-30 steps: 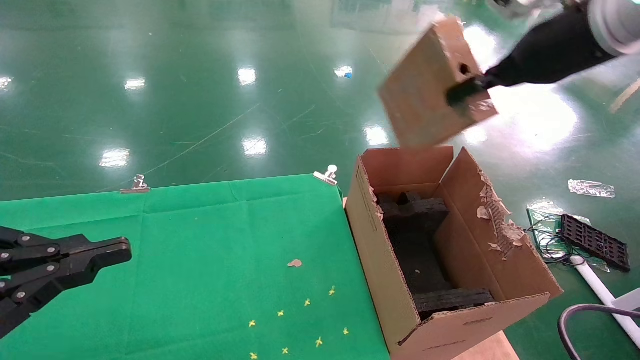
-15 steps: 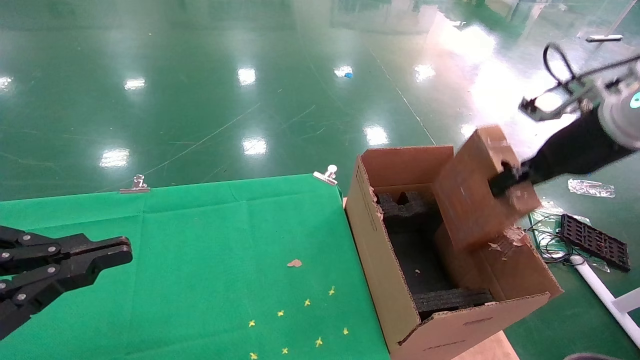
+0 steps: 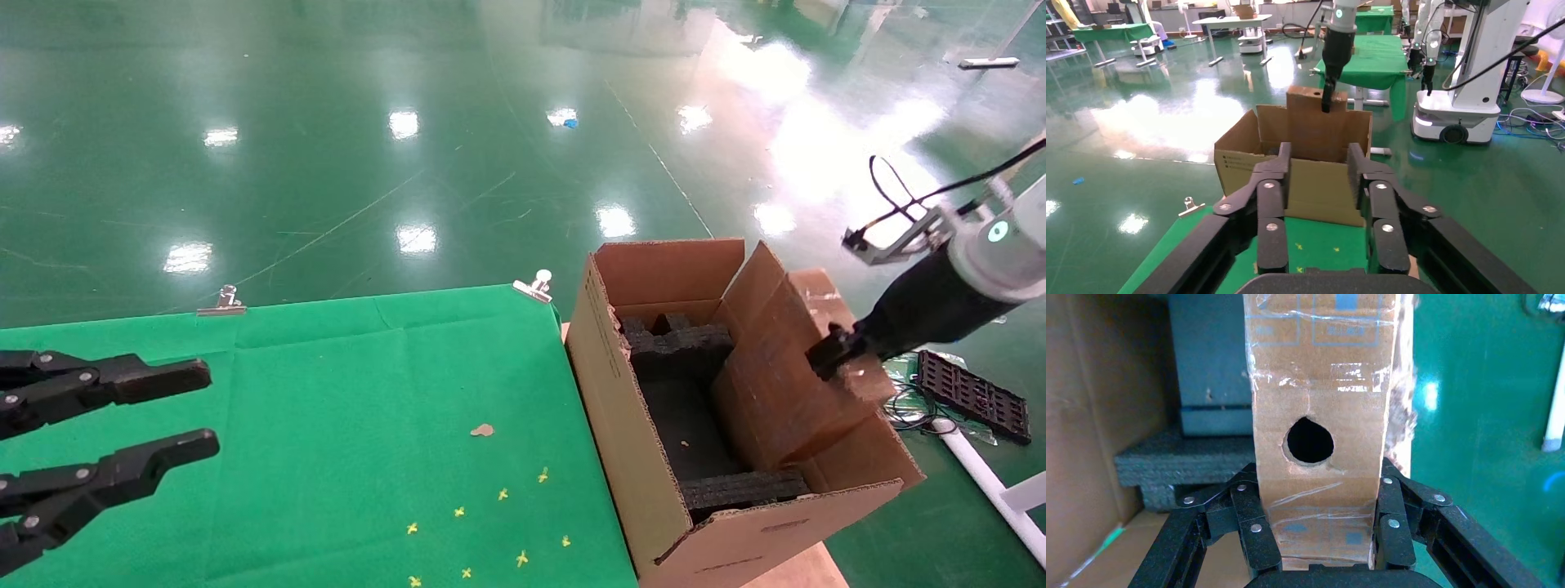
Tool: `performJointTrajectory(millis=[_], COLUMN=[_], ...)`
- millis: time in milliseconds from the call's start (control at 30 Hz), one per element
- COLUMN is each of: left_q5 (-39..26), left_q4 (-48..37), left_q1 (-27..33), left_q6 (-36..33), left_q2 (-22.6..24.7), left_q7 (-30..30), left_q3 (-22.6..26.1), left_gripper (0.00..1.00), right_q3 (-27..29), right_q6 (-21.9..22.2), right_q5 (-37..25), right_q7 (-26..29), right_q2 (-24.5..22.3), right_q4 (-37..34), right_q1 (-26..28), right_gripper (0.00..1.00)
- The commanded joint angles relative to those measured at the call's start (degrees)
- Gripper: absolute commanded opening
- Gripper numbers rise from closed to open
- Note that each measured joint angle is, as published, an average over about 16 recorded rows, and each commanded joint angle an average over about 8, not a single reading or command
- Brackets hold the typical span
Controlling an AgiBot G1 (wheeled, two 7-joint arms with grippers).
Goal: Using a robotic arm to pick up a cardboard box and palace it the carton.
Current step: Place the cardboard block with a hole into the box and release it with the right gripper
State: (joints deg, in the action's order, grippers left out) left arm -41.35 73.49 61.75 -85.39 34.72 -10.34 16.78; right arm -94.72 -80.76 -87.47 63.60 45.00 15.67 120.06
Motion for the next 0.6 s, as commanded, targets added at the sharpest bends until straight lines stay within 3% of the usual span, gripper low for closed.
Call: performJointTrajectory(millis=[33,600], left_q5=[0.0,0.04], left_q4=[0.0,0.0], left_q1=[0.0,0.01], left_q6=[0.0,0.03], left_q2=[0.0,-0.03], left_q7=[0.0,0.03], left_q3=[0.01,0.06], left_gripper=[1.0,1.0], right_q3=[-0.16,2.29], right_q6=[0.27,12.91], right_q5=[-0.01,4.0], right_q7=[-0.52,-1.67], right_q2=[0.61,7.08], right_q4=[-1.36,-10.39], right_q1=[-1.29,-13.44], right_gripper=[0.0,0.0])
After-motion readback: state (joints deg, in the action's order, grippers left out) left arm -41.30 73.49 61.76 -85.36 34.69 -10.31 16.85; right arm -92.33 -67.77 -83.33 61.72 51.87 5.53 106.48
